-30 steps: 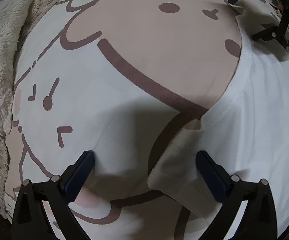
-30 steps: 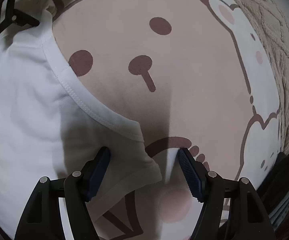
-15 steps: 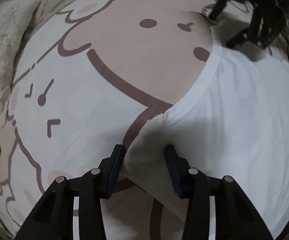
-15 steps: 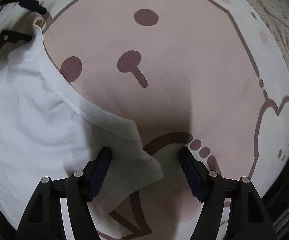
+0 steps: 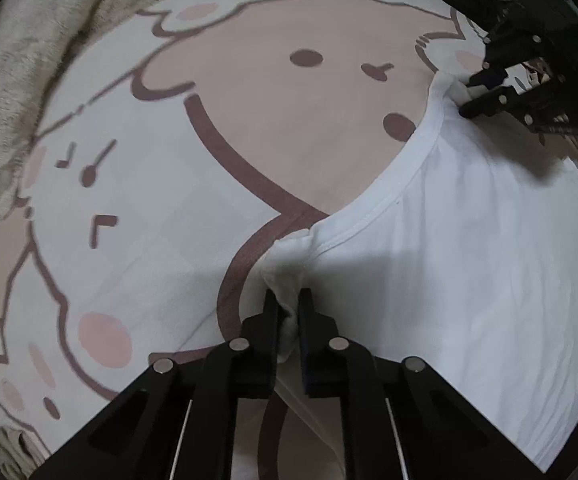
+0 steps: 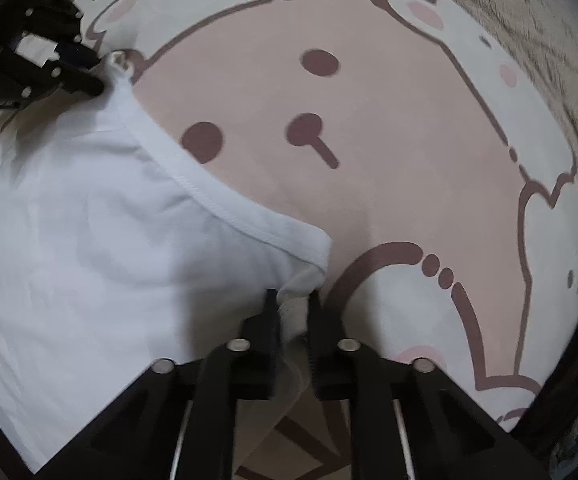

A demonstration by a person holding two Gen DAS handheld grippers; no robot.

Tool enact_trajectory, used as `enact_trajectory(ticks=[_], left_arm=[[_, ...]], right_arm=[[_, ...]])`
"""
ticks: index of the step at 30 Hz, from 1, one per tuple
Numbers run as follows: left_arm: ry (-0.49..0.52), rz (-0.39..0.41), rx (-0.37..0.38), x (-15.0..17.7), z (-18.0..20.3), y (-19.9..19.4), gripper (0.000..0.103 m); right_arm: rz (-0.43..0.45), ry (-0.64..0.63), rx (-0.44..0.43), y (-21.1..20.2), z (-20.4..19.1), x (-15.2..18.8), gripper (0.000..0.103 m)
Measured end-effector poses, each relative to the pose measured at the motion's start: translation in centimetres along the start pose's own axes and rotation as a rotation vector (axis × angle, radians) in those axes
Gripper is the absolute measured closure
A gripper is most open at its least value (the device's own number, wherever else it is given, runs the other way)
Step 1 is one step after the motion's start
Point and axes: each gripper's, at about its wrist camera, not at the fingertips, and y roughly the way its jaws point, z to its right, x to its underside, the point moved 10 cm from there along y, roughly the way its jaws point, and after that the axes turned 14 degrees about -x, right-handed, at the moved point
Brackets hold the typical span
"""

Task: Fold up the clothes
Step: 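Grasp and lift the shirt with the right tool while the left tool grasps it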

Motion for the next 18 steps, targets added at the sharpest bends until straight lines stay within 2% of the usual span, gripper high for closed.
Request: enact_trajectory(ticks=[2, 3, 6, 8, 9, 10, 13, 15, 16, 18], left_arm=[[-0.006, 0.050, -0.057, 0.3, 0.2, -1.4, 0.095], [0.000, 0.085, -0.123, 0.5, 0.2, -2.3, 0.095], [0.056, 0.199, -0.334, 1.5, 1.1, -5.4, 0.095], [0.161, 0.335, -0.462, 1.7, 1.7, -8.5, 0.095], [0.206, 0.385, -0.503, 1.5, 1.6, -9.3, 0.095], [0.254, 0.432, -0.547, 2.8, 2.4, -10.6, 0.095], [0.342, 0.521, -0.604, 5.2, 3.4, -12.8, 0.095], [0.382, 0.566, -0.629, 6.7, 4.6, -14.7, 0.095], [0.400, 0.586, -0.639, 7.4, 4.7, -15.6, 0.095], [0.409, 0.613, -0.629, 8.8, 5.6, -16.9, 0.095]], right_arm=[[0.011, -0.050, 0.088, -0.6, -0.5, 0.2, 0.092], [0.018, -0.112, 0.176, -1.0, -1.0, 0.4, 0.092], [0.062, -0.415, 0.517, -2.9, -4.2, 0.8, 0.093], [0.124, -0.535, 0.633, -4.4, -7.0, 1.7, 0.093], [0.157, -0.554, 0.651, -5.1, -8.1, 2.1, 0.093], [0.189, -0.578, 0.677, -6.0, -9.0, 3.1, 0.093], [0.237, -0.641, 0.743, -7.8, -12.8, 9.1, 0.094], [0.251, -0.666, 0.778, -9.2, -15.3, 11.5, 0.094], [0.254, -0.668, 0.790, -9.9, -16.3, 12.4, 0.094], [0.256, -0.665, 0.801, -10.4, -17.0, 11.8, 0.094]])
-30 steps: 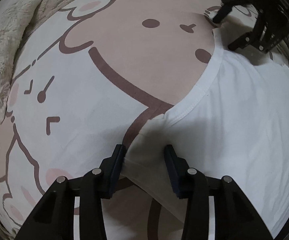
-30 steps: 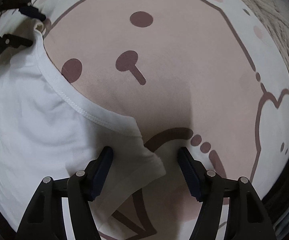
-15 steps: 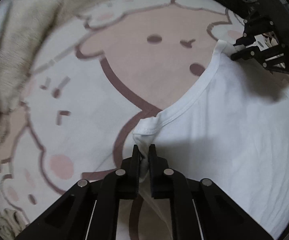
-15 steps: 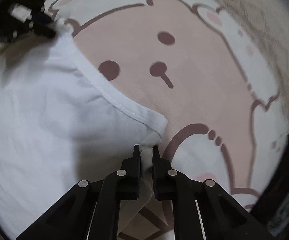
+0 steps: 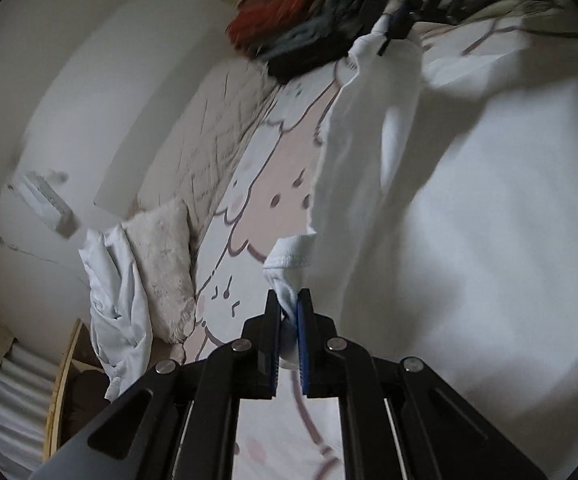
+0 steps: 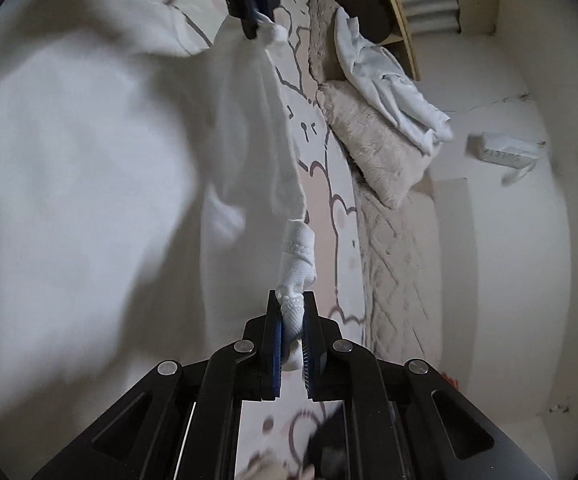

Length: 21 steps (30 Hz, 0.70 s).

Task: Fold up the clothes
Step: 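Grasp and lift the shirt with the right tool while the left tool grasps it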

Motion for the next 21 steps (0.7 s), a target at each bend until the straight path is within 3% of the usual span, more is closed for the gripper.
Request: enact_trajectory(ticks=[3, 6, 11, 16, 21], left_arm=[[0.007, 0.054, 0.010, 0.1, 0.7, -3.2, 0.095], [0.020, 0.096, 0.033, 0.2, 1.7, -8.9, 0.095], [0.036, 0.130, 0.082, 1.3, 3.8, -15.8, 0.095], [0.019, 0.096, 0.165, 3.5, 7.0, -19.9, 0.095], [0.024, 0.061, 0.228, 4.8, 11.8, -22.1, 0.095]], right_arm=[[0.001, -0.001, 0.004, -2.8, -1.3, 0.7, 0.094], [0.011, -0.008, 0.001, -4.7, -2.7, 0.7, 0.094], [0.054, -0.048, -0.028, -10.5, -8.4, 0.9, 0.094], [0.092, -0.120, -0.044, -14.6, -14.8, 0.5, 0.094], [0.096, -0.140, -0.104, -14.1, -20.4, 0.9, 0.094]])
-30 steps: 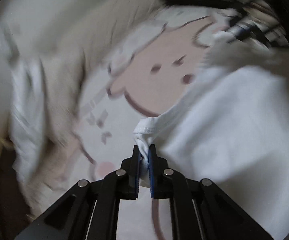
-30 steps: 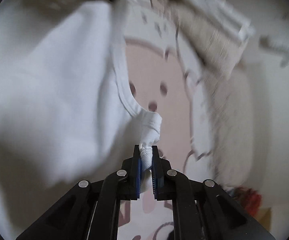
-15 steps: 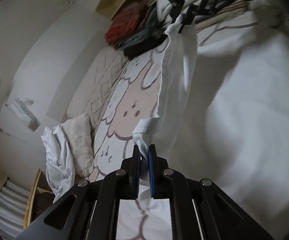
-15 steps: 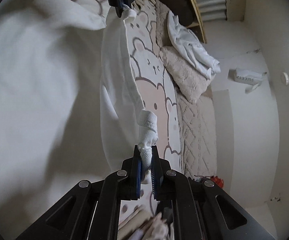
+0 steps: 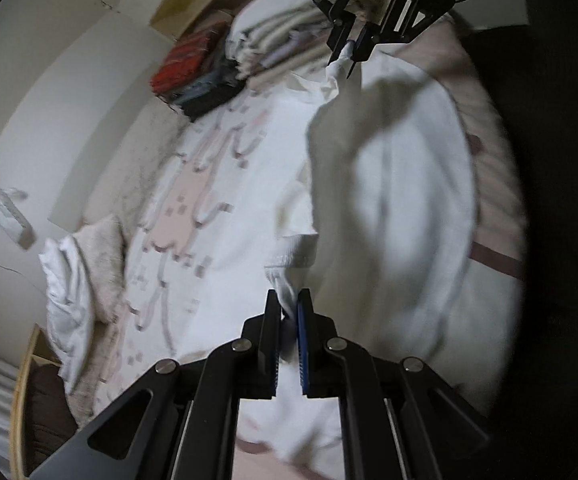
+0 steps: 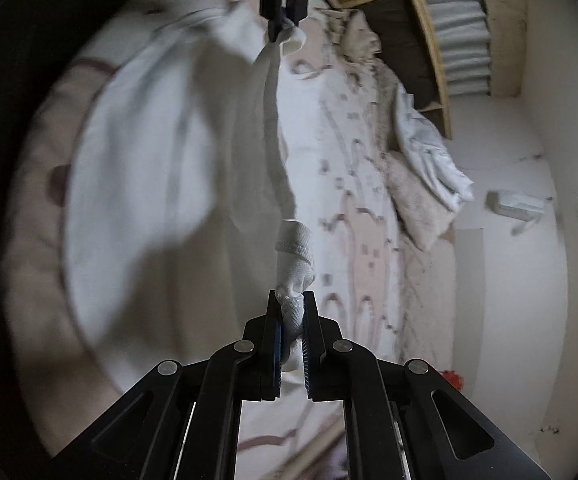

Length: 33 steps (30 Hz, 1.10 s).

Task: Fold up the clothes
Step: 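Grasp and lift the shirt with the right tool while the left tool grasps it, then fold the lifted shirt over onto itself and regrasp with both tools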

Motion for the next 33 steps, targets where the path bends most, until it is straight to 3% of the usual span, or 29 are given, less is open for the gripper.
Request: enact_trajectory(ticks=[4, 5, 8, 12, 16, 19, 21, 23, 24, 25, 29, 33], left_arm=[[0.002, -0.034, 0.024, 0.8, 2.5, 0.0, 0.095], [-0.008, -0.050, 0.035, 1.0, 2.8, 0.0, 0.094], [-0.052, -0.094, 0.066, 1.5, 3.2, 0.0, 0.090], [-0.088, -0.111, 0.044, 1.7, 3.0, -0.4, 0.076], [-0.130, -0.117, 0.004, 1.5, 2.9, -0.8, 0.074], [-0.144, -0.118, -0.016, 1.1, 3.2, -0.7, 0.074], [-0.135, -0.116, -0.021, 0.7, 3.7, -0.6, 0.074], [-0.136, -0.114, 0.001, 0.3, 3.5, -0.7, 0.077], [-0.151, -0.118, 0.020, 0.1, 3.2, -0.9, 0.090], [-0.165, -0.122, 0.039, 0.0, 2.8, -1.0, 0.095], [-0.221, -0.165, 0.167, 0.1, 2.0, -1.7, 0.095], [-0.225, -0.229, 0.286, 1.2, 3.1, -2.5, 0.095]], right_arm=[[0.004, 0.055, -0.068, 0.9, -2.9, 0.5, 0.094], [-0.004, 0.079, -0.088, 0.9, -3.5, 0.7, 0.087], [-0.005, 0.131, -0.103, 0.2, -4.6, 1.0, 0.047], [-0.020, 0.220, -0.092, -0.8, -4.5, 1.5, 0.047], [-0.043, 0.325, -0.051, -1.0, -4.2, 1.7, 0.047], [-0.075, 0.315, -0.009, -0.2, -4.4, 1.2, 0.059], [-0.083, 0.290, -0.025, 0.3, -5.1, 0.8, 0.081], [-0.084, 0.277, -0.045, 0.4, -5.2, 0.5, 0.095], [-0.084, 0.273, -0.055, 0.3, -5.2, 0.3, 0.096], [-0.080, 0.277, -0.063, 0.1, -4.9, 0.3, 0.097], [-0.044, 0.355, -0.130, -1.7, -2.9, 0.6, 0.097], [-0.056, 0.335, -0.221, -1.1, -4.5, 1.5, 0.097]])
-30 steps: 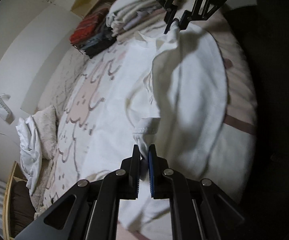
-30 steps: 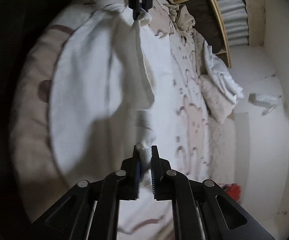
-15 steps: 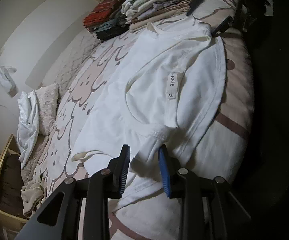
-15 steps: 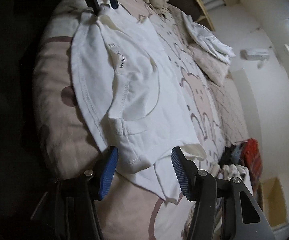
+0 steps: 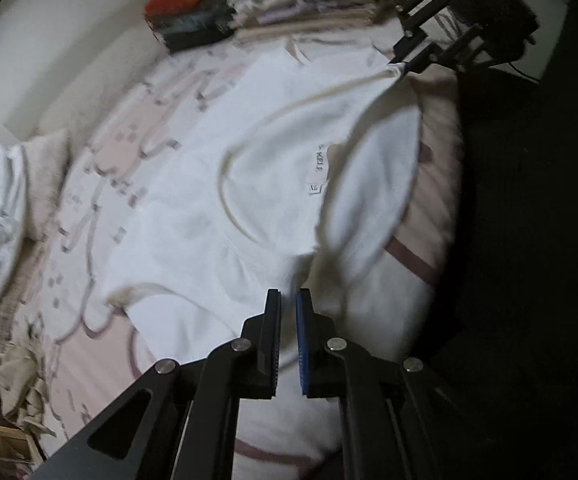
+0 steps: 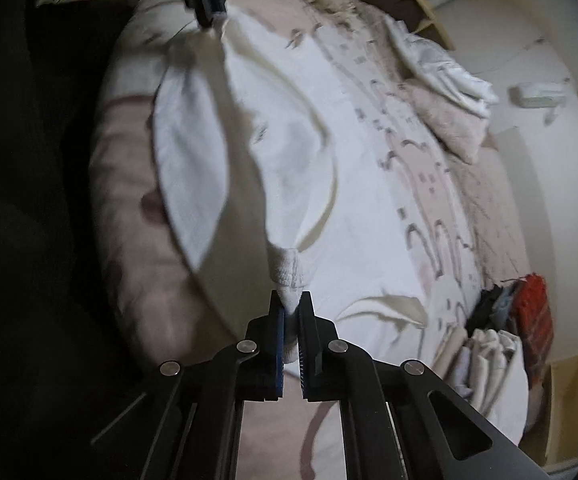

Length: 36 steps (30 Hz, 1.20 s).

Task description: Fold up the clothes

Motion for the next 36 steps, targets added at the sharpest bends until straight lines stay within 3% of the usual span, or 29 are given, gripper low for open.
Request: enact_trajectory(ticks=[2, 5, 7, 10, 13, 15, 18, 21, 22, 24, 29, 32, 36], left_arm=[[-0.035, -0.039, 0.047, 0.6, 0.5, 0.0, 0.093], [-0.065, -0.048, 0.037, 1.2, 0.0, -0.6, 0.074], [-0.096, -0.041, 0.022, 1.1, -0.7, -1.0, 0.072], [-0.144, -0.034, 0.016, 0.7, -1.4, -1.2, 0.072], [-0.238, -0.068, 0.086, 0.6, -1.3, -0.4, 0.072], [-0.328, -0.107, 0.154, 1.0, -1.3, 0.6, 0.072], [-0.483, -0.146, 0.190, 1.9, -2.1, 1.4, 0.072], [-0.570, -0.136, 0.173, 2.2, -3.1, 0.9, 0.071], [-0.591, -0.132, 0.167, 2.3, -3.4, 0.6, 0.068], [-0.631, -0.124, 0.151, 2.5, -4.0, 0.4, 0.052], [-0.729, -0.170, 0.184, 2.9, -4.5, 2.2, 0.052], [-0.788, -0.208, 0.235, 2.9, -3.9, 3.3, 0.052], [-0.817, -0.184, 0.287, 1.9, -3.4, 2.6, 0.052]], right_arm=[[-0.027, -0.021, 0.000, 1.2, -0.7, 0.7, 0.097], [-0.026, -0.009, 0.011, 1.5, -1.0, 0.8, 0.097], [-0.017, 0.038, -0.020, 1.0, -0.7, 0.7, 0.097], [0.004, 0.158, -0.088, 0.0, 0.3, 0.9, 0.090], [0.037, 0.306, -0.161, -1.4, 1.5, 1.0, 0.090], [0.074, 0.404, -0.218, -2.4, 1.9, 0.9, 0.090], [0.131, 0.556, -0.357, -3.7, 1.9, 0.9, 0.090], [0.157, 0.667, -0.463, -4.5, 1.5, 1.0, 0.090], [0.157, 0.695, -0.482, -4.6, 1.5, 1.0, 0.090], [0.165, 0.736, -0.481, -4.7, 2.1, 0.8, 0.090], [0.205, 0.789, -0.446, -4.1, 4.1, -2.5, 0.090], [0.227, 0.810, -0.530, -2.5, 4.3, -6.1, 0.090], [0.220, 0.795, -0.626, 0.8, 3.0, -11.3, 0.090]])
